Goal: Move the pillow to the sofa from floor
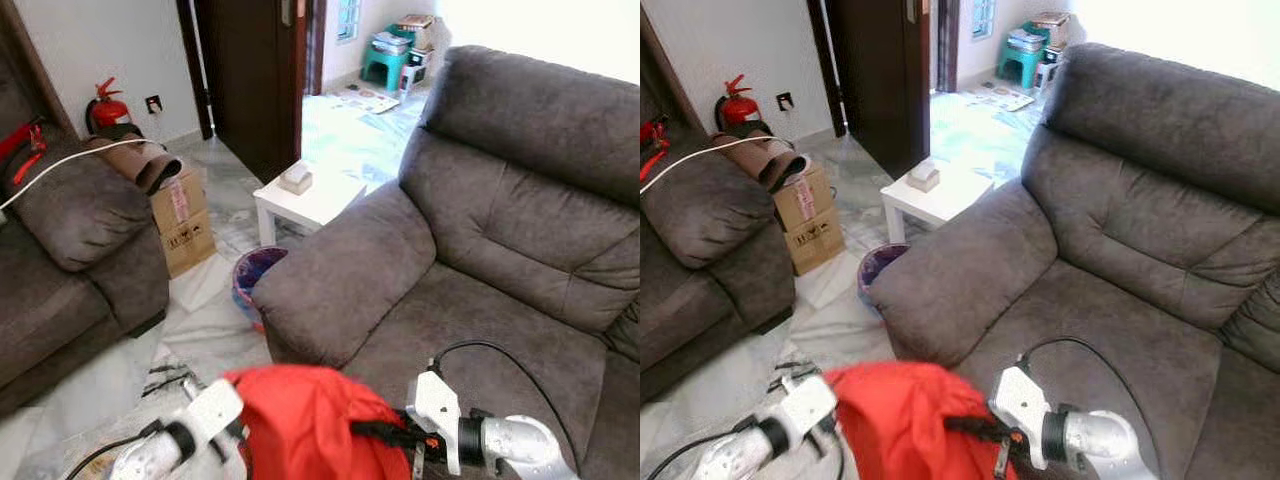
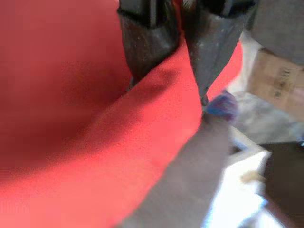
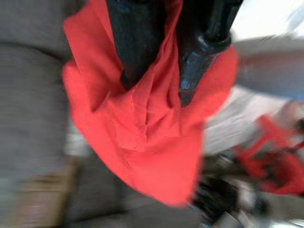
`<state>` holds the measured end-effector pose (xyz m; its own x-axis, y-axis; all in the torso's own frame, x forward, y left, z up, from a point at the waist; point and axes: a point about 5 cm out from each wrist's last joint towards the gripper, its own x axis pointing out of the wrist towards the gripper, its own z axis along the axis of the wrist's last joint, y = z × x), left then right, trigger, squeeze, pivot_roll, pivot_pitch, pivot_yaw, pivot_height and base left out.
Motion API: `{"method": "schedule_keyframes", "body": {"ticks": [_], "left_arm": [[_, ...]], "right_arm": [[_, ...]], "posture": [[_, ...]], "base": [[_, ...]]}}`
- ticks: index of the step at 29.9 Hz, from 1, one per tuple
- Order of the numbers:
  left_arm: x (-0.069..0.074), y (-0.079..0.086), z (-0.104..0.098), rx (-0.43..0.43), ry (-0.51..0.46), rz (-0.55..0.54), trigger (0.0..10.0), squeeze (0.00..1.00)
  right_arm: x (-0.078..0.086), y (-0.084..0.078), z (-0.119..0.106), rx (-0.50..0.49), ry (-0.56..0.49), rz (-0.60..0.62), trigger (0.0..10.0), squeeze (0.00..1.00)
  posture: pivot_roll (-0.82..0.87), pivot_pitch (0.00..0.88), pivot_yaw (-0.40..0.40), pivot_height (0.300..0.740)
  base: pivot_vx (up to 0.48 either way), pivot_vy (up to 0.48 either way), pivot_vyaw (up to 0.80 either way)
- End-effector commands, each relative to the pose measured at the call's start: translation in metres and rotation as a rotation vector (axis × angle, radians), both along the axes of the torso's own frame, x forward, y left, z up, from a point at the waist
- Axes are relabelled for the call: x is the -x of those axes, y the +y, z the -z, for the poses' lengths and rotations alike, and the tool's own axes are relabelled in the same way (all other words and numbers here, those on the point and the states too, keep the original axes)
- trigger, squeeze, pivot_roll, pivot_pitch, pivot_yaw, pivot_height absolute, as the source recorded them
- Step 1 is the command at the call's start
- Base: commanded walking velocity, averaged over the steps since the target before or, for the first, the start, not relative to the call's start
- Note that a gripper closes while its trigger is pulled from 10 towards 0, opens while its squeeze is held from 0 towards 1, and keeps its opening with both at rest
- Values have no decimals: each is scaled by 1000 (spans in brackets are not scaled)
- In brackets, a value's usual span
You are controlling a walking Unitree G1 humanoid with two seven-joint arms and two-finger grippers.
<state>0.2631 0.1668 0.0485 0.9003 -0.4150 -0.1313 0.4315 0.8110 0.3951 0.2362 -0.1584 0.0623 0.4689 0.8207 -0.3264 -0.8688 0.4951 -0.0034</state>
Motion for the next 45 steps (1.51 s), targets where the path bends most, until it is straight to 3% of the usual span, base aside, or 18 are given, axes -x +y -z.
{"method": "schedule_keyframes", "body": {"ticks": [1, 2, 3, 5, 8, 11, 22, 39, 45], "left_arm": [[-7, -7, -23, 128, -88, -57, 10000, 0], [-7, -7, -23, 128, -88, -57, 10000, 0], [-9, -11, -26, 227, -69, -117, 10000, 0], [-10, -12, -29, 302, -61, -172, 10000, 0], [-8, -10, -31, 307, -69, -225, 10000, 0], [-5, -7, -31, 329, -43, -271, 10000, 0], [1, -5, -33, 323, -17, -267, 10000, 0], [3, -7, -32, 307, 19, -235, 10000, 0], [2, -5, -35, 276, -21, -240, 10000, 0]], "right_arm": [[0, -1, 3, -13, -37, 85, 10000, 0], [0, -1, 3, -13, -37, 85, 10000, 0], [-2, -3, 8, -15, -54, 206, 10000, 0], [-5, -5, 11, -35, -76, 320, 10000, 0], [-9, -3, 13, -144, -65, 502, 10000, 0], [-14, 1, 14, -196, -61, 599, 10000, 0], [-28, 2, 11, -215, -87, 718, 10000, 0], [-31, 0, 11, -185, -123, 723, 10000, 0], [-31, 3, 11, -175, -128, 705, 10000, 0]], "posture": [[66, 88, -9, 740], [66, 88, -9, 740], [61, 93, -4, 740], [60, 95, -4, 740], [60, 98, 1, 740], [62, 105, 4, 740], [67, 112, 1, 740], [66, 113, 7, 740], [69, 115, 6, 740]], "base": [[0, 0, 0], [0, 0, 0], [0, 0, 0], [0, 0, 0], [0, 0, 0], [0, 0, 0], [0, 0, -272], [0, 0, -800], [0, -44, -800]]}}
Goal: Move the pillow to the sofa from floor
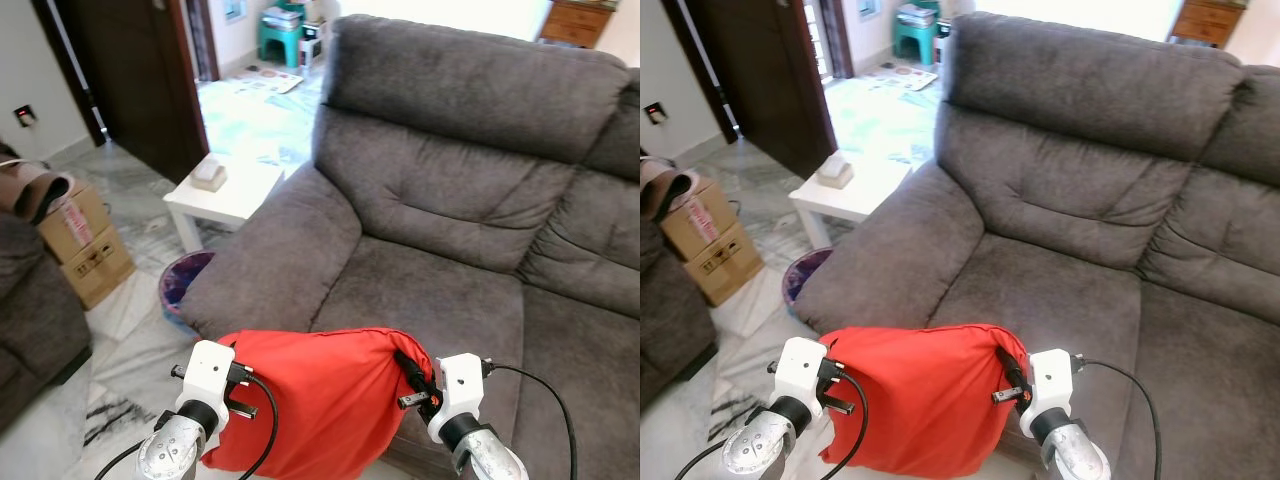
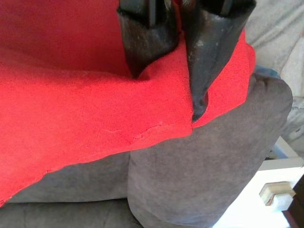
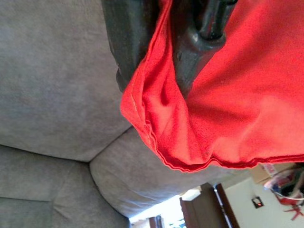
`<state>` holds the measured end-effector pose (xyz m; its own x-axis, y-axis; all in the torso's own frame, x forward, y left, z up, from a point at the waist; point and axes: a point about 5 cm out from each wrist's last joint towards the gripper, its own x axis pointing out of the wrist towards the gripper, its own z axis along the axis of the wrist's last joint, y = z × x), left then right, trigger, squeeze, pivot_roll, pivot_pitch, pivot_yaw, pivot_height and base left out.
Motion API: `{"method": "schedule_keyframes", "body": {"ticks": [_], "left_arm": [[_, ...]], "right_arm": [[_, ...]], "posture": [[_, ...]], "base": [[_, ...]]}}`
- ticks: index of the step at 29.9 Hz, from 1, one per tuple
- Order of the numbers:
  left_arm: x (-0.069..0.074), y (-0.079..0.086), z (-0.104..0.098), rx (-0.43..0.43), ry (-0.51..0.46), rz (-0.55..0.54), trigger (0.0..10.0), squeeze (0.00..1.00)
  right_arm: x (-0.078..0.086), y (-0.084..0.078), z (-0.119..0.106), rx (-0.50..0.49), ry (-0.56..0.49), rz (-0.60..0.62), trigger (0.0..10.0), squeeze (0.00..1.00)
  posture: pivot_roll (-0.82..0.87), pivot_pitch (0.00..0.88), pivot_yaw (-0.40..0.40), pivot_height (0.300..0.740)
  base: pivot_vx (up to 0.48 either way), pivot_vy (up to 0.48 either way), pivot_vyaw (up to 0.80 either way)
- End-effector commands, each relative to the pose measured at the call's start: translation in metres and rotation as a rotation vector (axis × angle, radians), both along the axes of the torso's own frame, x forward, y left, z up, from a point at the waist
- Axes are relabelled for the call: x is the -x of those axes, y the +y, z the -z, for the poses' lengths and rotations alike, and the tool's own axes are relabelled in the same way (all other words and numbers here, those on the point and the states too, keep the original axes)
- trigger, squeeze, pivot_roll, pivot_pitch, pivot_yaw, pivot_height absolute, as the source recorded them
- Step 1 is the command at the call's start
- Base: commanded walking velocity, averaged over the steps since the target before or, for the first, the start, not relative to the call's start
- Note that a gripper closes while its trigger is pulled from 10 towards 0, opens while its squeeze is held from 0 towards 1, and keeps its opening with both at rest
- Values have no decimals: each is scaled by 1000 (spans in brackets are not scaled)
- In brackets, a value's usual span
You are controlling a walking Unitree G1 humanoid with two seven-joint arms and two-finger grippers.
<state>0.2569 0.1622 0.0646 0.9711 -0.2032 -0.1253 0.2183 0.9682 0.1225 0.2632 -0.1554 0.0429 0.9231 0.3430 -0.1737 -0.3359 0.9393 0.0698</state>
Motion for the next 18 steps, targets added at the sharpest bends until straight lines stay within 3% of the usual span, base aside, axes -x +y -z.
{"method": "schedule_keyframes", "body": {"ticks": [1, 5, 18], "left_arm": [[-4, 0, -20, -12, -111, 6, 10000, 0], [-5, 1, -19, -8, -102, 6, 10000, 0], [-3, -1, -16, 24, -81, 7, 10000, 0]], "right_arm": [[-4, 0, -8, 9, -53, -6, 10000, 0], [-5, -3, -9, 12, -56, 4, 10000, 0], [-8, -2, -11, 36, -70, -15, 10000, 0]], "posture": [[68, 115, 6, 740], [65, 114, 5, 740], [66, 115, 0, 740]], "base": [[0, -266, -800], [0, -472, -800], [0, 0, -800]]}}
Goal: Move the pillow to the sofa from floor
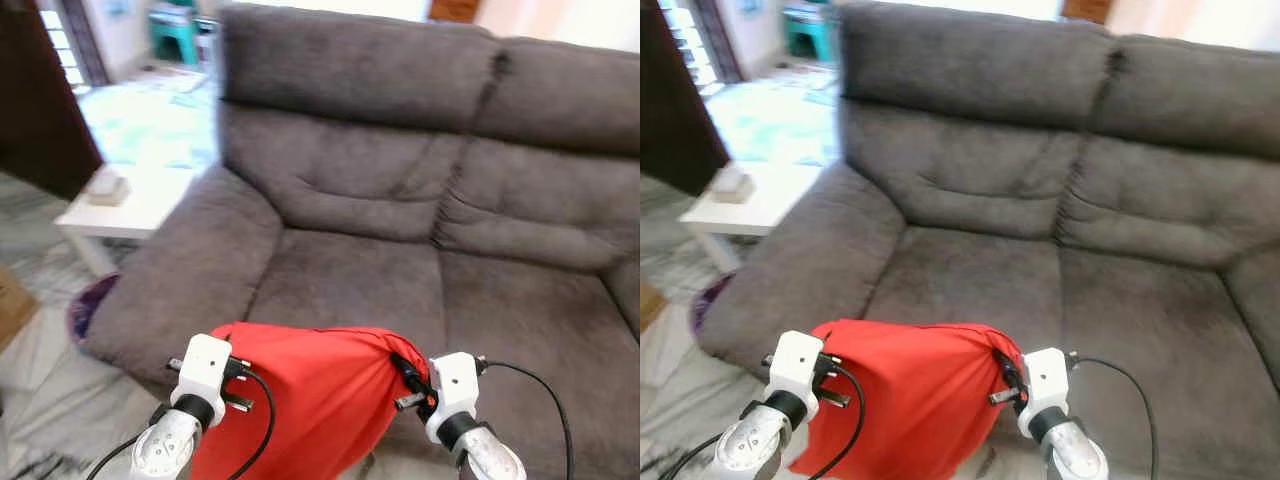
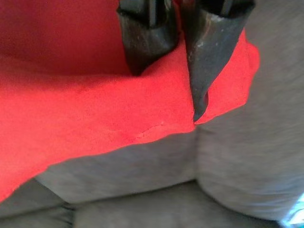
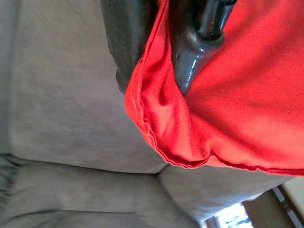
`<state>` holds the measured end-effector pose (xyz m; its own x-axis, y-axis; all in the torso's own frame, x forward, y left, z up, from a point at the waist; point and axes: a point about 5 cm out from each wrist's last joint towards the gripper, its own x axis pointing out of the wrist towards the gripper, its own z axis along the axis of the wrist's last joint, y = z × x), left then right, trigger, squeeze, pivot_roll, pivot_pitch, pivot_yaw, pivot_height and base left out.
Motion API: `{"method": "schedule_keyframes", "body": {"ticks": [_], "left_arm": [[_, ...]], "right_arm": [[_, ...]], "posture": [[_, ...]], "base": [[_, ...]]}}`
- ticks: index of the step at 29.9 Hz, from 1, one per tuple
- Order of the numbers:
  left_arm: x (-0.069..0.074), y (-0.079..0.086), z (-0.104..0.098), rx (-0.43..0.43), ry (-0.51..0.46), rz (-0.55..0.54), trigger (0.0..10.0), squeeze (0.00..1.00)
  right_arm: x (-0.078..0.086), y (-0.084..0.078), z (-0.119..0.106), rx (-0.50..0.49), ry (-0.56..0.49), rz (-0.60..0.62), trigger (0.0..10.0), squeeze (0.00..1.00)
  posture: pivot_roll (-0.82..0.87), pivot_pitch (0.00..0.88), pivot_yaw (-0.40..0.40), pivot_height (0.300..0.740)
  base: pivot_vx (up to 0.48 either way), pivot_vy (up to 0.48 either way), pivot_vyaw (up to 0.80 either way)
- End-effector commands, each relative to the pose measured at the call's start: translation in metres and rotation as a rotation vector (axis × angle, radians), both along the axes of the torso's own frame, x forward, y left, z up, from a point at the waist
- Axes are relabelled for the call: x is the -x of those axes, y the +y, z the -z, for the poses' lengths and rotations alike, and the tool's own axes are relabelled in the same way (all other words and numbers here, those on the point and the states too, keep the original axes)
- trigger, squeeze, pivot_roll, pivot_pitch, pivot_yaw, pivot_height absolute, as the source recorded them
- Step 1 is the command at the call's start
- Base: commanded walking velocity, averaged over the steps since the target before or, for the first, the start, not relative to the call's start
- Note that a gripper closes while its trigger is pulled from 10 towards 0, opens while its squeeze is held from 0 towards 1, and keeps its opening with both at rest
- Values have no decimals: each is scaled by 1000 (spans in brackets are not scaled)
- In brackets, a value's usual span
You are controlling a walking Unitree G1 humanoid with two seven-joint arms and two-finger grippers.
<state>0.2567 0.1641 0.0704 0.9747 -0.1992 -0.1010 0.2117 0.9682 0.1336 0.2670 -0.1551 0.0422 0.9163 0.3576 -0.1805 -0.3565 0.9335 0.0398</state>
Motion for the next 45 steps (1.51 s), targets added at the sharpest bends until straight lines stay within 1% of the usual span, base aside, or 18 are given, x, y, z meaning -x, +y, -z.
{"method": "schedule_keyframes", "body": {"ticks": [1, 9, 17, 26, 30, 34, 45], "left_arm": [[-3, -3, -10, 29, -55, 9, 10000, 0], [-3, -1, -11, 40, -56, -1, 10000, 0], [-2, -1, -11, 40, -61, 1, 10000, 0], [-2, -1, -11, 33, -62, 7, 10000, 0], [-2, -1, -12, 32, -63, 8, 10000, 0], [-2, 0, -12, 30, -65, 6, 10000, 0], [-2, -1, -12, 24, -68, 12, 10000, 0]], "right_arm": [[-4, -3, -11, 6, -66, 5, 10000, 0], [-5, -3, -12, 2, -73, -8, 10000, 0], [-7, 0, -16, -17, -97, -15, 10000, 0], [-7, -2, -15, -10, -96, 3, 10000, 0], [-8, -4, -14, 18, -93, 1, 10000, 0], [-9, -3, -16, -2, -105, 1, 10000, 0], [-11, -3, -19, -6, -120, 17, 10000, 0]], "posture": [[67, 115, -1, 740], [66, 114, -3, 740], [68, 113, -4, 740], [66, 113, -2, 740], [67, 113, -3, 740], [68, 113, -4, 740], [67, 114, -5, 740]], "base": [[0, 0, -800], [0, 0, -800], [0, 0, 0], [0, -394, 0], [0, -405, 0], [0, -403, 0], [0, -404, 0]]}}
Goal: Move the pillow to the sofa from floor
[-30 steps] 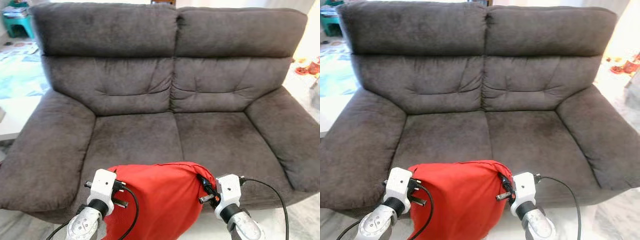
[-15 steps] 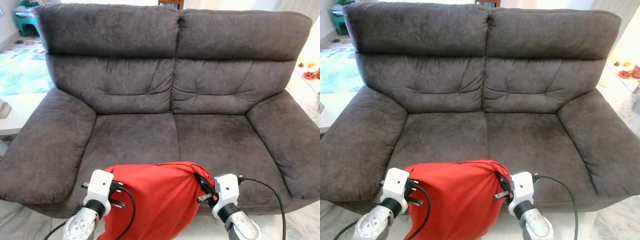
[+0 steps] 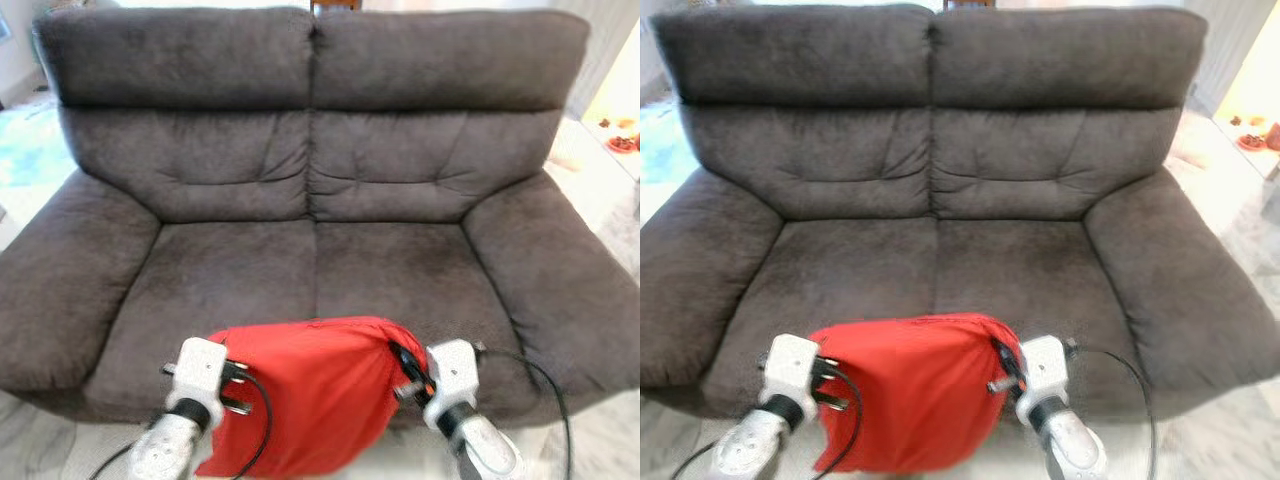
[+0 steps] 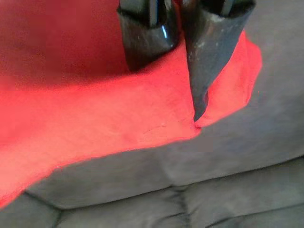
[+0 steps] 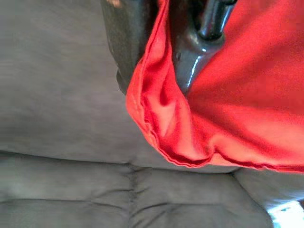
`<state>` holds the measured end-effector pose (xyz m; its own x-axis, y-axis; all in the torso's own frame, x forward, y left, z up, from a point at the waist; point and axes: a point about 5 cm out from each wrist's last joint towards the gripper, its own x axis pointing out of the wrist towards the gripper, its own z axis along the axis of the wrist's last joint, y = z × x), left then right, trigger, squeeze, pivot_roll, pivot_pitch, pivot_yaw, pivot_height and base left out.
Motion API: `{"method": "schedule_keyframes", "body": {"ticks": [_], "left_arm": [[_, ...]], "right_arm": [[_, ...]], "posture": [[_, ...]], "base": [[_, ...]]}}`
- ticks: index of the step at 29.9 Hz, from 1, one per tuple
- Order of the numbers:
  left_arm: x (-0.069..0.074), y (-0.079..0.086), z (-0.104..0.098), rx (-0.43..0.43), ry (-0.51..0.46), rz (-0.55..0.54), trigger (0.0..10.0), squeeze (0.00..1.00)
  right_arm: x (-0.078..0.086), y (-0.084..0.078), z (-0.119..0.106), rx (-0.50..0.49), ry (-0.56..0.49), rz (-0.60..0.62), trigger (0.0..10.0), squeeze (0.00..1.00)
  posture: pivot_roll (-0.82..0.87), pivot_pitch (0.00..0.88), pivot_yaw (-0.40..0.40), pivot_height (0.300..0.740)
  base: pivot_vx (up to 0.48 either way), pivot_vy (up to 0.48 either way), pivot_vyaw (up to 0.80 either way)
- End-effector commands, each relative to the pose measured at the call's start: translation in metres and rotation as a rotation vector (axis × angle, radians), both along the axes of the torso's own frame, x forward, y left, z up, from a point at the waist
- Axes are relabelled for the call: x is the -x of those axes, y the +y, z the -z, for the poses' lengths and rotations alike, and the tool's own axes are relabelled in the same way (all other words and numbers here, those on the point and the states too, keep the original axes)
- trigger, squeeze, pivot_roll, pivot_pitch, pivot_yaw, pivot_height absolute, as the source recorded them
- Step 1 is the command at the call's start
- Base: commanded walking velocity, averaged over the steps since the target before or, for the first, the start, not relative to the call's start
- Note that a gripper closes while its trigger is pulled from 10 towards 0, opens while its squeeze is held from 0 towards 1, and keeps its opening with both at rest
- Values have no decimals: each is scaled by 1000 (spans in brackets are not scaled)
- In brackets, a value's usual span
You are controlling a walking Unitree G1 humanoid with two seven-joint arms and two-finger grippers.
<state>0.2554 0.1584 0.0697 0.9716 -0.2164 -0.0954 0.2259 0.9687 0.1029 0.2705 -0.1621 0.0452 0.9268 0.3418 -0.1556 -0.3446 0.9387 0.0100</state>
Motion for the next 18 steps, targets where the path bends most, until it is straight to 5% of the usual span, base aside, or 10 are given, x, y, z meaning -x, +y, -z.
{"method": "schedule_keyframes", "body": {"ticks": [1, 12, 18], "left_arm": [[-3, 4, -13, -6, -69, -4, 10000, 0], [-4, 4, -14, -6, -76, -2, 10000, 0], [-4, 5, -16, -8, -78, 3, 10000, 0]], "right_arm": [[-8, 4, -16, -25, -86, 2, 10000, 0], [-8, 6, -18, -34, -96, -4, 10000, 0], [-8, 7, -19, -42, -101, -2, 10000, 0]], "posture": [[67, 114, -5, 740], [67, 115, -4, 740], [68, 115, -5, 740]], "base": [[0, -401, 0], [0, -400, 0], [0, 0, 0]]}}
